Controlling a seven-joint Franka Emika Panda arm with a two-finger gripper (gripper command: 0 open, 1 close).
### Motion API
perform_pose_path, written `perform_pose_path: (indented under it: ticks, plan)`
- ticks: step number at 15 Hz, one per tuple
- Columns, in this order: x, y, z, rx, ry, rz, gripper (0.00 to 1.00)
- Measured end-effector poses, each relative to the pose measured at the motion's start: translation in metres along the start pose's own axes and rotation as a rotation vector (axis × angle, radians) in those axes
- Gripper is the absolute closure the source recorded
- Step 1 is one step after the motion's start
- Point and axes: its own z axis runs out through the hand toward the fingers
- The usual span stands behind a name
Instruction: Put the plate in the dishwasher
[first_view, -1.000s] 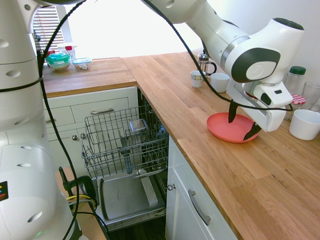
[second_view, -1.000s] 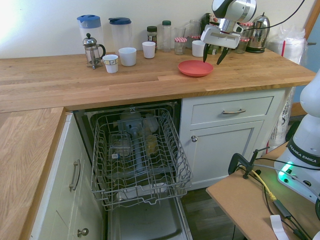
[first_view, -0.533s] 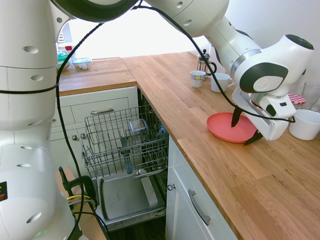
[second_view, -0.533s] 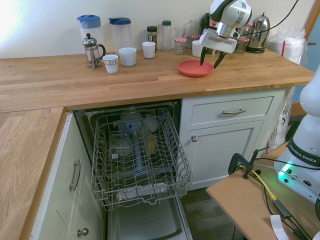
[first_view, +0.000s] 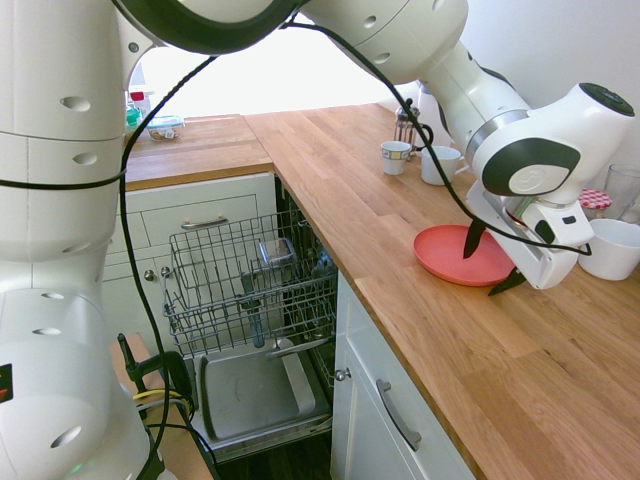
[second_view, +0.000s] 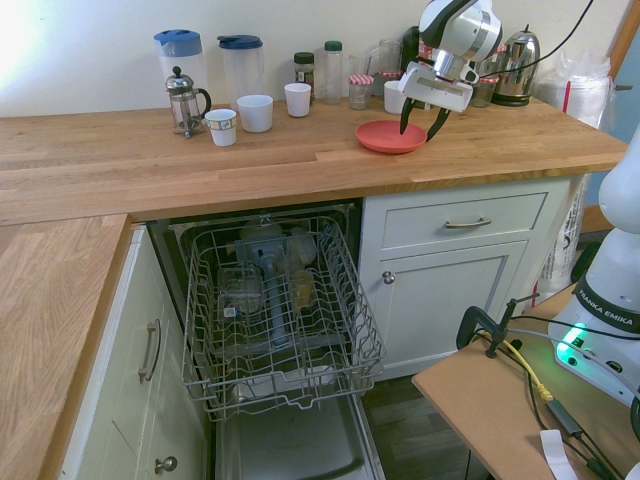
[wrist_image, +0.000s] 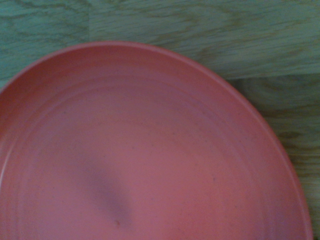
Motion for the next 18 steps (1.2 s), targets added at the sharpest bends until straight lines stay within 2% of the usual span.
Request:
perform_pose_path:
  ticks: [18]
  plan:
    - [0.018,-0.001,0.014,0.063,-0.039,-0.063,1.0]
